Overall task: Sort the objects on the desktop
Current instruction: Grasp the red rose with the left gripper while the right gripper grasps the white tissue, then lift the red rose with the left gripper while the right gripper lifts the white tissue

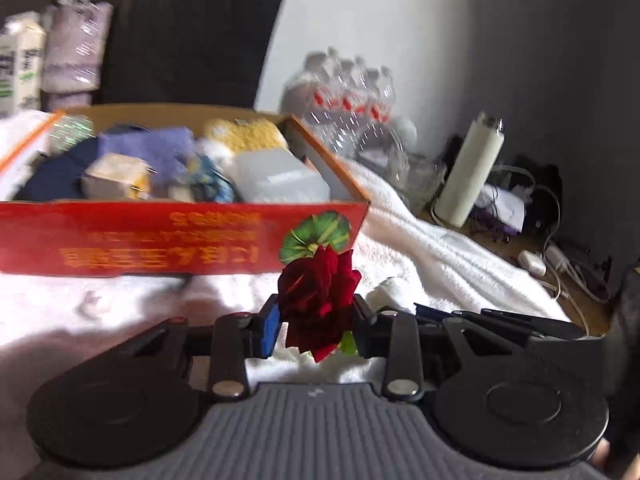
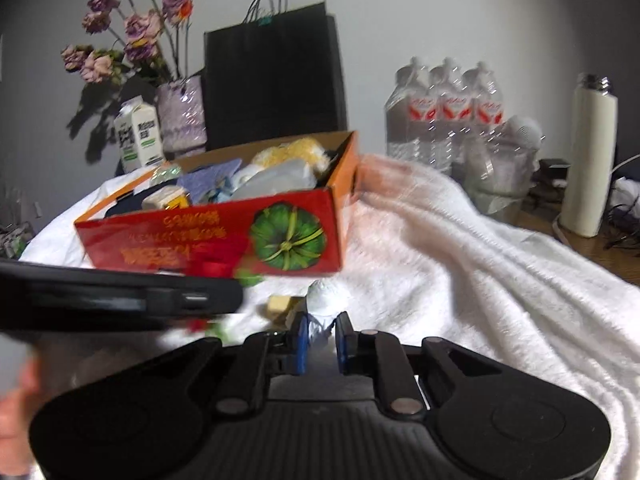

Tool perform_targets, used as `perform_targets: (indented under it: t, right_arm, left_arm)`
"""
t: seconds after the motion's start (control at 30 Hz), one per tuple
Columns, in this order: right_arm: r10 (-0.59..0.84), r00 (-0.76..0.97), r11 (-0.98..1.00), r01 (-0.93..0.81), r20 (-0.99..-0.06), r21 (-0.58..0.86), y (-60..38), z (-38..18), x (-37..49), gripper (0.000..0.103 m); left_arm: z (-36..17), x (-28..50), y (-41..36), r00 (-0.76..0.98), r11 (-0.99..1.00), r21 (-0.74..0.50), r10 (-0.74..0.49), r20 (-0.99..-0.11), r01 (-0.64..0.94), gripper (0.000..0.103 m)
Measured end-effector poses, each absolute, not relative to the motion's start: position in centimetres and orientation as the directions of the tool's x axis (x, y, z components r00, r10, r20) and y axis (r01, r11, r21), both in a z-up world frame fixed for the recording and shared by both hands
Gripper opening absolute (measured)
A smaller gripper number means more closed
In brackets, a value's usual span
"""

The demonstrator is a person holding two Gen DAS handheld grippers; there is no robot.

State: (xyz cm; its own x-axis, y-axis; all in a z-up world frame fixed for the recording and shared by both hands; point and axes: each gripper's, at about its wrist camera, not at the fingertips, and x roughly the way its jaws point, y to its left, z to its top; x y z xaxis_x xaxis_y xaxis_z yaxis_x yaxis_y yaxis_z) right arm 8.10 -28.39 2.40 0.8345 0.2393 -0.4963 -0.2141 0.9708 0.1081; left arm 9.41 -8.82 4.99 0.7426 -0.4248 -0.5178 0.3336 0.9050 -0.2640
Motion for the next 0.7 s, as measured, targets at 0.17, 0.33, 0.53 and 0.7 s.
perform_targets:
  t: [0.17,0.33,0.53,0.7]
  right_arm:
    - [0.278,0.837,0.961,-0.252,-0.472,0.119,-28.0,3.7,6.9,0.013]
    - [0.311,0.837,0.949,-0.297,-0.45,0.104,-26.7,5.6,3.1,0.013]
    - [0.359,0.837,0.933,-0.331,-0.412,0.141,-25.9,7.6,-4.7,0.013]
    - [0.374,0.848,0.926,-0.367,-0.375,0.093,-24.6,8.0,-10.2,0.013]
  left_arm:
    - [7.5,4.9,-6.4,0.804,0.933,-0.218,-0.359,-0.473,0.288,0.036]
    - [8.4,0.6,-4.5,0.843,0.955,-0.166,-0.296,-0.45,0.247,0.036]
    - [8.7,-4.9,-2.4,0.858,0.959,-0.182,-0.276,-0.433,0.216,0.036]
    - [8.2,-9.4,-2.2,0.874,0.97,-0.142,-0.24,-0.423,0.198,0.036]
